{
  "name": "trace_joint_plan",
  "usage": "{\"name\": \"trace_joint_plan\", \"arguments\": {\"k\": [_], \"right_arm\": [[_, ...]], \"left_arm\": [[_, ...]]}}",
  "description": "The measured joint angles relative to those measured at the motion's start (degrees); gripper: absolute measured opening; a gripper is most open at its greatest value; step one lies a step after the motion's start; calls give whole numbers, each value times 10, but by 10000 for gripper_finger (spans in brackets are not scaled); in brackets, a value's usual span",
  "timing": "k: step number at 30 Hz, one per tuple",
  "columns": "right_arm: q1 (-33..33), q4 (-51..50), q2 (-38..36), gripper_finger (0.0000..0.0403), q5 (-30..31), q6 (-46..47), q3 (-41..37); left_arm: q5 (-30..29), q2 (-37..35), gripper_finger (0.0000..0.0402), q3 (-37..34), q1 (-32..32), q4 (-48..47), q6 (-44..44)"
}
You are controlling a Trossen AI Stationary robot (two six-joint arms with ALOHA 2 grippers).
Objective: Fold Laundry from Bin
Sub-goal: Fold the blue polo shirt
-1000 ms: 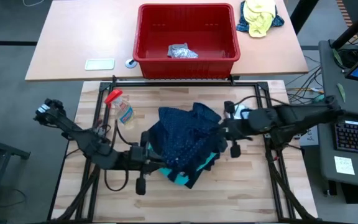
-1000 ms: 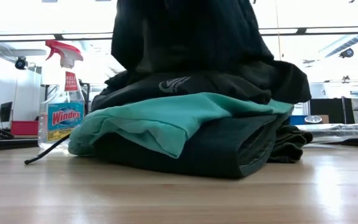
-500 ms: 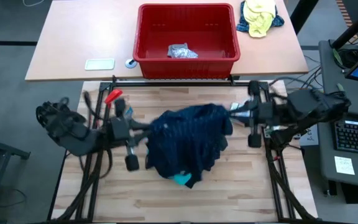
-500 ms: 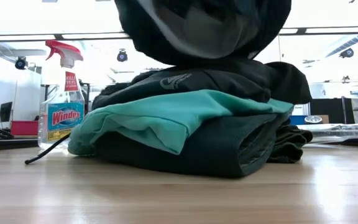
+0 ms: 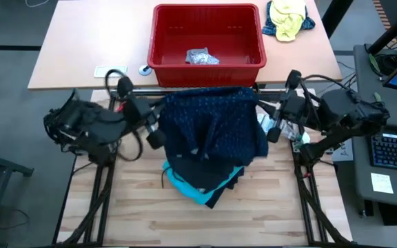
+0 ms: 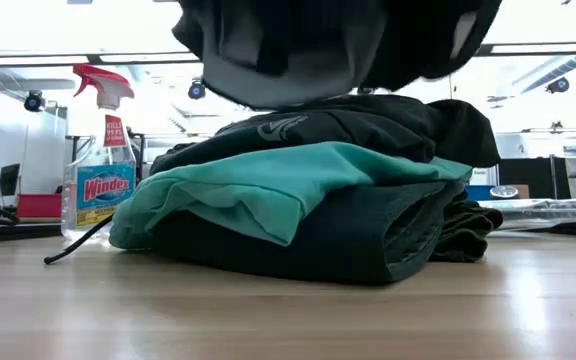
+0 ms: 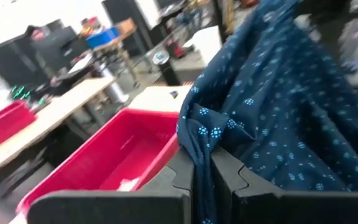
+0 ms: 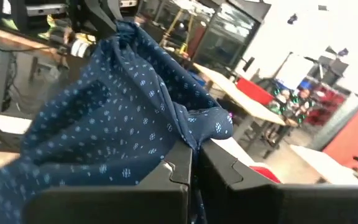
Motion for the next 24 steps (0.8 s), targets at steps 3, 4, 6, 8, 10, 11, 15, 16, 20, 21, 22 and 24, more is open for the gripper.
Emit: {"name": "trace_joint_plan", "arguments": {"k": [3,4,6,8,10,11,15,16,20,21,22,24], "right_arm": [[-11,-36,0,9,1,22,-7],[-11,-50,0,9,2,34,-10],[-11,-75,-1,9,1,63,-20],[-9,-108,-1,9,-3,94,-33],[-6,-139,-2,9,-28,136,-47],[-3,-156,-2,9,-48,159,-54],[13,-211,-3,9,-167,227,-71],[20,-214,-3,9,-201,232,-76],[56,-214,-2,9,-280,253,-79],[64,-214,-2,9,-280,261,-82],[71,-215,-3,9,-282,267,-89],[85,-220,-2,9,-287,272,-105]], "left_arm": [[9,2,0,-4,26,-45,-43],[15,2,0,-7,31,-58,-59],[34,2,0,-23,33,-75,-95],[58,2,0,-50,29,-82,-126],[81,2,0,-83,15,-86,-162],[91,2,0,-98,8,-86,-178],[130,4,0,-174,-34,-82,-254],[137,7,0,-189,-46,-79,-269],[138,12,0,-234,-96,-44,-320],[138,12,0,-245,-106,-32,-332],[138,14,0,-259,-115,-21,-339],[149,19,0,-284,-129,-1,-343]]}}
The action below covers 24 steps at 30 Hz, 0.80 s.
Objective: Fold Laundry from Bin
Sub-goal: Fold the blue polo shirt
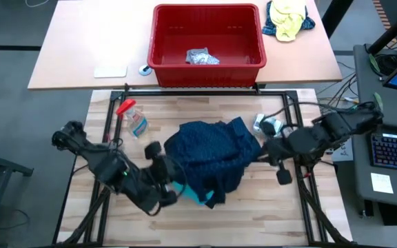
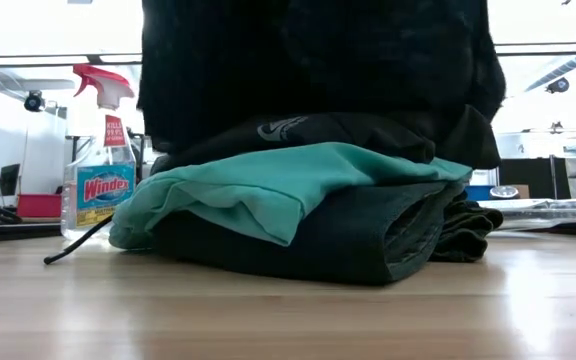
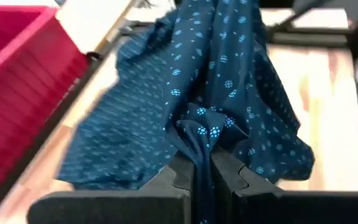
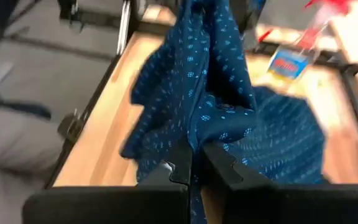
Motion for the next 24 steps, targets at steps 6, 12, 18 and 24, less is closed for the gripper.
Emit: {"name": "trace_joint_plan", "arguments": {"k": [6,12,18,24], "right_arm": [[20,0,1,9,-9,-2,-38],[-12,-6,4,9,259,-23,-40],[-97,6,12,9,354,-18,-45],[-153,31,24,9,359,-27,-95]], "left_arm": [[-4,3,0,-38,-17,15,-6],[-160,2,0,-42,23,-74,10],[-241,2,0,-50,110,-138,6],[-237,2,0,-93,185,-140,10]]}}
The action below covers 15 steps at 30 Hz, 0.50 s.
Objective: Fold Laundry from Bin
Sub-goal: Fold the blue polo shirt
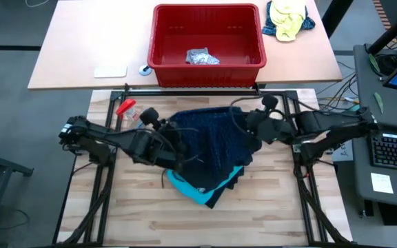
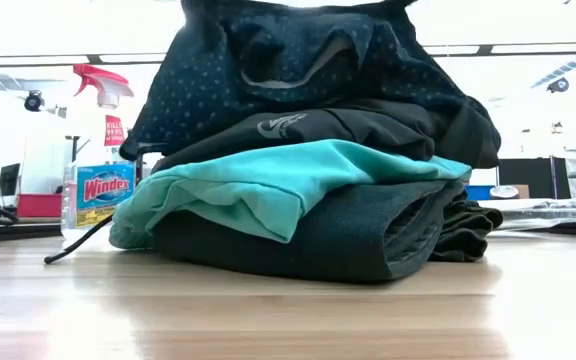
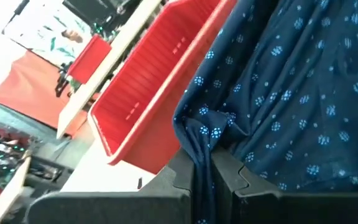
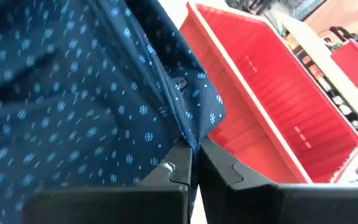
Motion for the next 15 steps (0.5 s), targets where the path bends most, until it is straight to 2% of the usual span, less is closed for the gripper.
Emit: {"name": "trace_joint_plan", "arguments": {"k": [5,9,12,15], "right_arm": [[-1,0,-9,9,5,-7,0],[16,-2,-16,9,0,-21,45],[39,-3,-18,9,-77,-25,97],[65,-5,-21,9,-209,-30,151]], "left_arm": [[14,0,0,15,-8,-9,-2],[14,-1,0,75,-40,-9,24],[15,-2,0,135,-79,-2,67],[32,-2,0,195,-130,26,134]]}}
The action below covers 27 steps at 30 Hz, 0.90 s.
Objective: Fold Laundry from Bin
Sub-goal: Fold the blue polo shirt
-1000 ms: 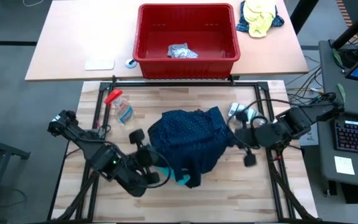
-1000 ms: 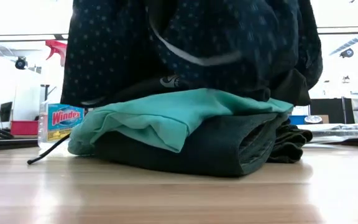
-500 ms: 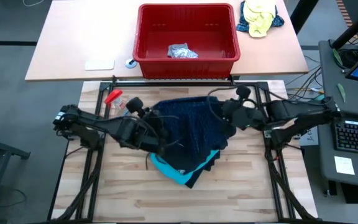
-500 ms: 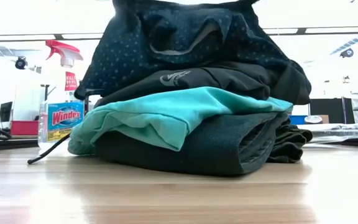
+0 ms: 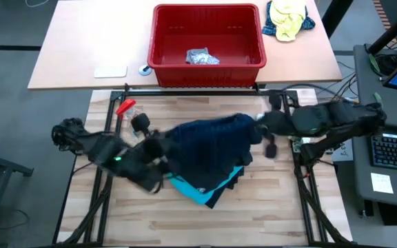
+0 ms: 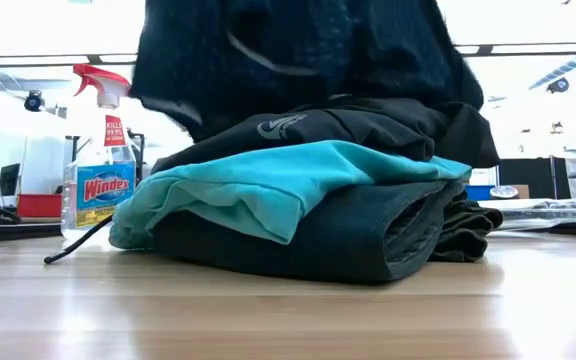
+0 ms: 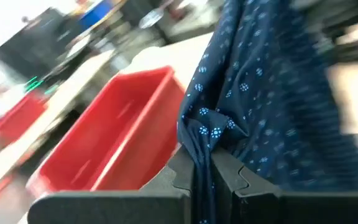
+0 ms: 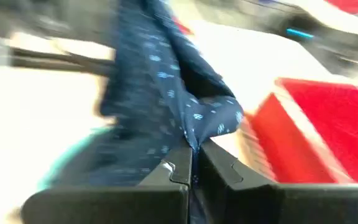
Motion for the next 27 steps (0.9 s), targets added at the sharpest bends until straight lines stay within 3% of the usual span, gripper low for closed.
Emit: {"name": "trace_joint_plan", "arguments": {"k": [3,6,10,14,19,22,27], "right_arm": [[24,2,0,9,-149,-8,59],[49,39,1,9,-244,-7,108],[76,91,6,9,-275,0,149],[80,90,22,9,-274,-13,191],[80,25,37,9,-174,-16,191],[80,-38,49,9,-68,-15,161],[72,-106,62,9,167,1,91]], "left_arm": [[27,0,0,57,-59,71,84],[28,0,0,90,-108,210,198],[31,0,0,114,-153,394,352],[27,0,0,131,-164,461,428],[-2,-1,0,123,-135,362,348],[-4,0,0,91,-99,204,209],[-23,0,0,6,-31,-52,-74]]}}
